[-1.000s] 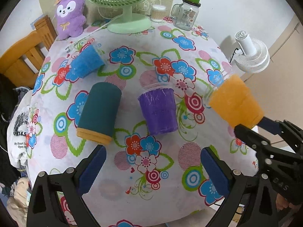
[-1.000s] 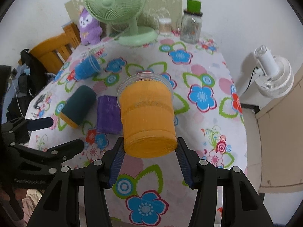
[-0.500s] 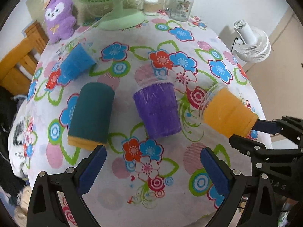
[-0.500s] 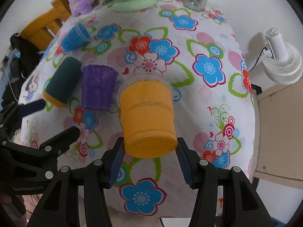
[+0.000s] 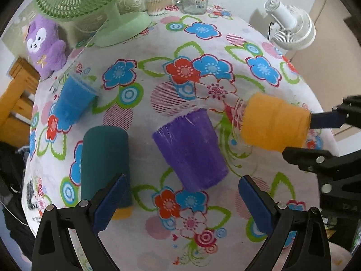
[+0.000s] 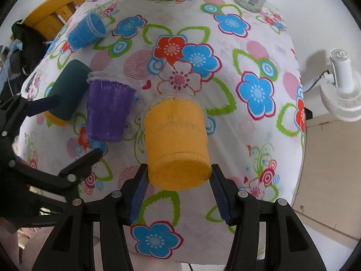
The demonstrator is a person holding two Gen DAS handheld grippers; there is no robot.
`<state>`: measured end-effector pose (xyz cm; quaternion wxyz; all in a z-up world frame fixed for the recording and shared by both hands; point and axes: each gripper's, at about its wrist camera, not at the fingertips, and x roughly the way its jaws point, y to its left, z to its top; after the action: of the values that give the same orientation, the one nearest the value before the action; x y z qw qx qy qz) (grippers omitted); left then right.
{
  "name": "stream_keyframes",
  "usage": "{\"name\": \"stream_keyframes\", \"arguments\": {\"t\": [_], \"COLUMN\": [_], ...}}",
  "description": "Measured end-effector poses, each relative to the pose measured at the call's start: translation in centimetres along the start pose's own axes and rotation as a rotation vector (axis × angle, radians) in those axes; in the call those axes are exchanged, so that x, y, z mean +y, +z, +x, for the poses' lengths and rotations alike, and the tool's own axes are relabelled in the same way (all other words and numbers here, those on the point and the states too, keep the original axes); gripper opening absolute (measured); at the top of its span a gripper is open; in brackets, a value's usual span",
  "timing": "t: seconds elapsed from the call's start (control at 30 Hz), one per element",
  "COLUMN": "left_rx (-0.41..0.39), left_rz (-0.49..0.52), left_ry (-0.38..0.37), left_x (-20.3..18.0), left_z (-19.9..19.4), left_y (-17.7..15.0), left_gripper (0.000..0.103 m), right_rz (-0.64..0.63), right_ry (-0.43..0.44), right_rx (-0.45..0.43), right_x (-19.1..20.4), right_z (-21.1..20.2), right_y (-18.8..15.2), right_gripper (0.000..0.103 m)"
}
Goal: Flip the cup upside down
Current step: 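Lift the orange cup with the right gripper and rotate it rim-down, then lower the inverted orange cup onto the table and open the right gripper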
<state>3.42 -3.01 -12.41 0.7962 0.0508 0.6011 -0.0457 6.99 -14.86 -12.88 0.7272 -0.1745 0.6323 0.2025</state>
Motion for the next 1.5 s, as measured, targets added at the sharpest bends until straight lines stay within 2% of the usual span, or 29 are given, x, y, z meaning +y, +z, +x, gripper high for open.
{"name": "stream_keyframes", "arguments": {"t": [0.2, 0.4, 0.47, 0.5, 0.53, 0.6, 0.93, 1.07, 1.5], "left_rx": [0.006, -0.002, -0.016, -0.021, -0.029, -0.04, -0.103, -0.136, -0.23], "left_rz": [-0.024, -0.038, -0.046, -0.05, -0.058, -0.069, -0.095, -0.111, -0.196], "left_ry": [-0.021, -0.024, -0.02, -0.02, -0.018, -0.02, 0.001, 0.009, 0.019], "left_x": [0.8, 1.5, 1.7, 1.7, 1.9, 2.0, 2.0, 2.1, 2.8], "left_z": [0.3, 0.0, -0.4, -0.6, -0.9, -1.5, -5.8, -7.7, -13.0], "left_y": [0.7, 1.4, 1.6, 1.7, 1.7, 1.9, 1.3, 0.8, -1.7], "left_gripper": [0.1, 0.1, 0.1, 0.1, 0.1, 0.1, 0.1, 0.1, 0.101], "right_rz": [-0.024, 0.004, 0.026, 0.032, 0.034, 0.036, 0.121, 0.104, 0.169], "right_ry": [0.008, 0.072, 0.111, 0.113, 0.104, 0.093, 0.094, 0.058, 0.034], "right_rx": [-0.016, -0.071, -0.125, -0.154, -0.179, -0.22, -0.352, -0.418, -0.578], "right_x": [0.4, 0.5, 0.5, 0.5, 0.5, 0.6, -0.4, 0.0, 0.7], "right_z": [-0.1, -0.2, -0.8, -1.2, -1.6, -2.4, -6.5, -8.3, -13.4], "right_y": [1.5, 2.6, 2.7, 2.7, 2.6, 2.4, 0.5, -0.6, -3.6], "right_gripper": [0.057, 0.058, 0.063, 0.07, 0.076, 0.079, 0.089, 0.091, 0.093]}}
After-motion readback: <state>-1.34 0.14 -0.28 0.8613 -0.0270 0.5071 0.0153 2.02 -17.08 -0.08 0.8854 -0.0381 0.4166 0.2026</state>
